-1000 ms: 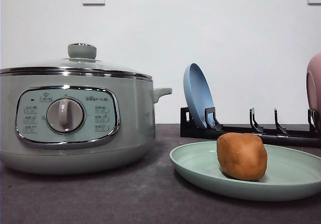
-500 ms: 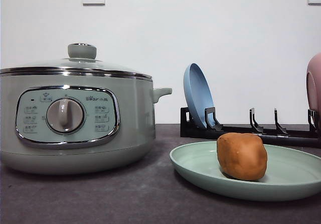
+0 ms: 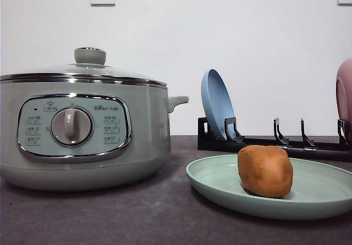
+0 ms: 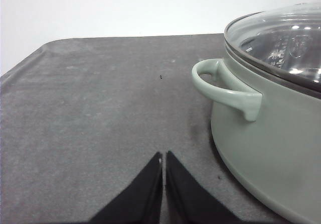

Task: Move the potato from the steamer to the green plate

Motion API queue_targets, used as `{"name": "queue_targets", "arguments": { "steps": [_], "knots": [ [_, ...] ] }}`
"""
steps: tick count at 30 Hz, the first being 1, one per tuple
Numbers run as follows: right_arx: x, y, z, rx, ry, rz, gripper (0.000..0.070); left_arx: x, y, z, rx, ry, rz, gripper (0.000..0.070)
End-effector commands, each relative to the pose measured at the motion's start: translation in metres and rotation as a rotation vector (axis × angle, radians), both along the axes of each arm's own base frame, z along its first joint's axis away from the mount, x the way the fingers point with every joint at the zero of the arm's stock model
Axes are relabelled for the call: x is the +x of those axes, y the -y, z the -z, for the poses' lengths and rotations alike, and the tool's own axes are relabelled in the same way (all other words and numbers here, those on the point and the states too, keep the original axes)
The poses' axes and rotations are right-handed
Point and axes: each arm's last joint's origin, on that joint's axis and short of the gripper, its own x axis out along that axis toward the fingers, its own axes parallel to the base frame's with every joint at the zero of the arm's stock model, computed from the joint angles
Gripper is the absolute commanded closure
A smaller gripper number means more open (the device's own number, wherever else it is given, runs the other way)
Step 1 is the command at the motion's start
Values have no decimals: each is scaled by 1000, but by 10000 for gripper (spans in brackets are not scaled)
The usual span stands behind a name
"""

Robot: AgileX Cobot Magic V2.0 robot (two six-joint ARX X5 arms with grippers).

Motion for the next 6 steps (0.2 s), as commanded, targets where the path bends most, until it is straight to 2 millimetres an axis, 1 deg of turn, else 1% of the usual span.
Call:
{"name": "queue_targets", "arguments": {
  "steps": [1, 6],
  "knots": [
    [0, 0, 1, 4, -4, -1, 696, 1, 0, 6, -5, -25, -1, 699],
    [0, 0, 1, 4, -4, -1, 696, 1, 0, 6, -5, -25, -1, 699]
  ]
}}
